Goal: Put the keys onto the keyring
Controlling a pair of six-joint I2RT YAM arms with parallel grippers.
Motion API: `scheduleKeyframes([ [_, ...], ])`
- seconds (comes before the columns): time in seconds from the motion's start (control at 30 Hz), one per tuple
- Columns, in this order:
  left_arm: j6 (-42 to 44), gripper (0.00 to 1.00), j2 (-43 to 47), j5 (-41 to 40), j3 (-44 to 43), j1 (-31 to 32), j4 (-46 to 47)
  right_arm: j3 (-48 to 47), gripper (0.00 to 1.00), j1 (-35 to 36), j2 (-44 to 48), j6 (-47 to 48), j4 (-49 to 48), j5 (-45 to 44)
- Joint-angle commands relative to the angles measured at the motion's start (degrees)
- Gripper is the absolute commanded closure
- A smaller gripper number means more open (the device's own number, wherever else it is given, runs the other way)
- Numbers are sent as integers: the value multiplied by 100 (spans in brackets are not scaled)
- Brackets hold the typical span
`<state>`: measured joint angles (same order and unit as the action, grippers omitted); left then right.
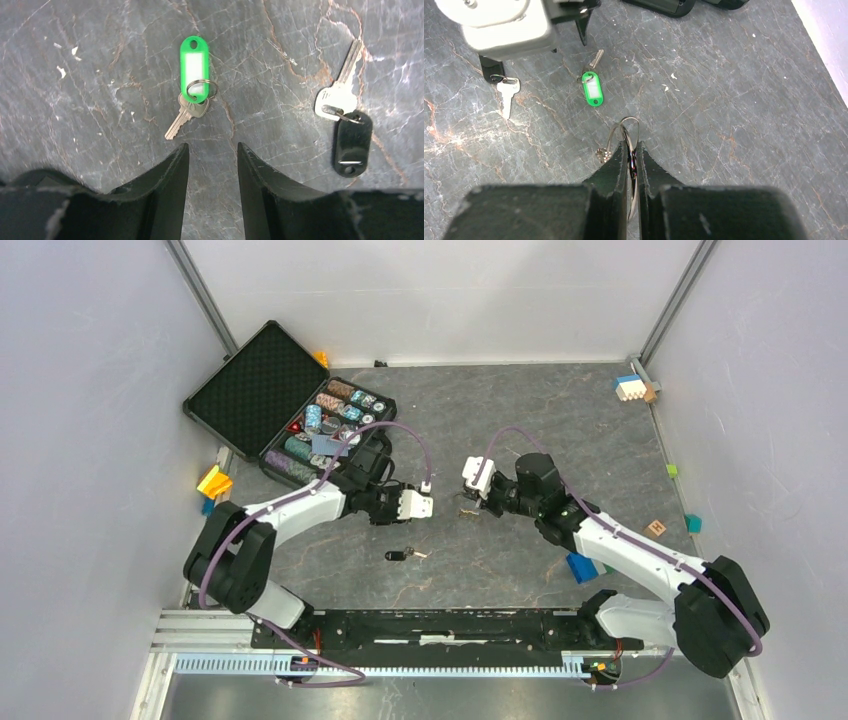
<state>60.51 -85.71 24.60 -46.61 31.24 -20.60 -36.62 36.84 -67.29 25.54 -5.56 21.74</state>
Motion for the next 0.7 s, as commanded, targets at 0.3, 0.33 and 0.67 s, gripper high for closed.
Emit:
scheduleKeyframes([
  [0.3, 3342, 52, -777, 707, -997, -8, -974, 6, 100, -251, 59, 80, -191, 479],
  [0.33, 3526, 52, -821, 685, -1043, -12, -1042, 6, 100, -264, 57, 77, -191, 526],
  [0.67, 3675, 49, -1337, 644, -1866, 34, -1834, 33, 100, -461, 28, 34, -229, 618],
])
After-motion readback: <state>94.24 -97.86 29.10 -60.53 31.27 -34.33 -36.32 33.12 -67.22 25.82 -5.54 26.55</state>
